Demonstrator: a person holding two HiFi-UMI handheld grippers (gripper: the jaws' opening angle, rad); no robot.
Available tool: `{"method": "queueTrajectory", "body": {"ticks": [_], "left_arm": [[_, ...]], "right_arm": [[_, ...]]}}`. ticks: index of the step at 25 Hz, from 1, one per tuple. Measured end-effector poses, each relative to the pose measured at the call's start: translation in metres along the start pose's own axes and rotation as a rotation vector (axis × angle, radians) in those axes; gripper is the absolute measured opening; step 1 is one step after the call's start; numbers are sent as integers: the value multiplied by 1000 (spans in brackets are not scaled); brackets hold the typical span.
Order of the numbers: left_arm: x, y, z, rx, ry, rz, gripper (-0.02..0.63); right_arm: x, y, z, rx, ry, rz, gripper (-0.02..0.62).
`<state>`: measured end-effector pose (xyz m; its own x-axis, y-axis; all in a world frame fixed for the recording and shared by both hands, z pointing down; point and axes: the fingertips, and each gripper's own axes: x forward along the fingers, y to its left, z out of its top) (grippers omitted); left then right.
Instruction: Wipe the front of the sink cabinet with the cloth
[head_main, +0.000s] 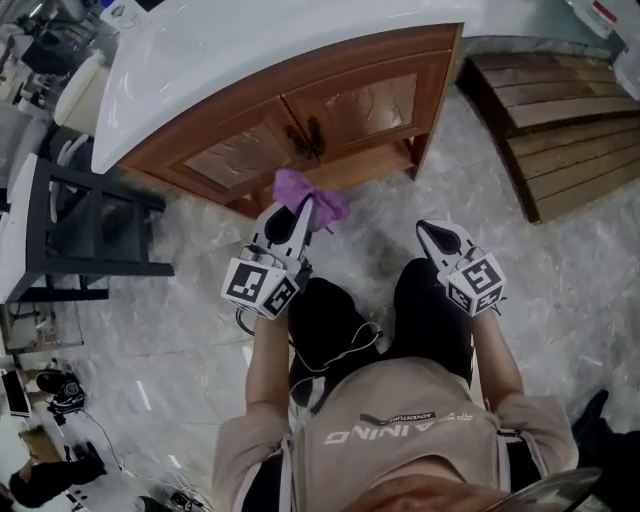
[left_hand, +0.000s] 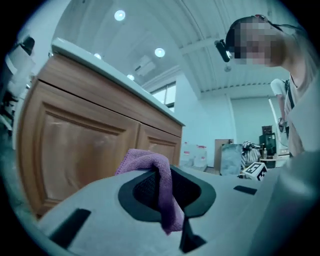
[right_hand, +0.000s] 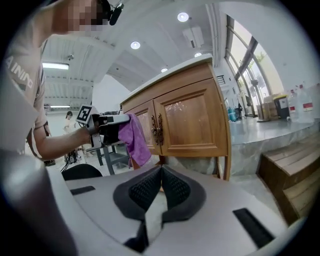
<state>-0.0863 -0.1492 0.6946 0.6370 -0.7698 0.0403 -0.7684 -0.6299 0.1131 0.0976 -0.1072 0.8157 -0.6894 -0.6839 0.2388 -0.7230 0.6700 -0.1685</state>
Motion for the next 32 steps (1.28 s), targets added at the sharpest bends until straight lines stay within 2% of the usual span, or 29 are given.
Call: {"method": "queueTrajectory", "body": {"ticks": [5,7,12,16,22,27,32], "left_arm": [[-77,78,-4,12,-8,239,37],[-106,104,-8,17,-5,303,37],[-155,158,-25,95,16,461,37],[-163,196,-44,97,22,511,37],[-136,235,-64,90,18,543,37],[-115,258,-66,74,2,584,37],[-111,257,-67,51,-40,620,37]], "right_arm": [[43,36,16,-54,-4,113,12],[61,53,24,-84,-8,163,12],[99,83,50,-173,-26,277,12],[123,105,66,-228,-46,330,12],[154,132,88,-295,-73,375,12],[176,140,93,-282,-75,368,12],[182,141,93,-262,-73,365,12]]}}
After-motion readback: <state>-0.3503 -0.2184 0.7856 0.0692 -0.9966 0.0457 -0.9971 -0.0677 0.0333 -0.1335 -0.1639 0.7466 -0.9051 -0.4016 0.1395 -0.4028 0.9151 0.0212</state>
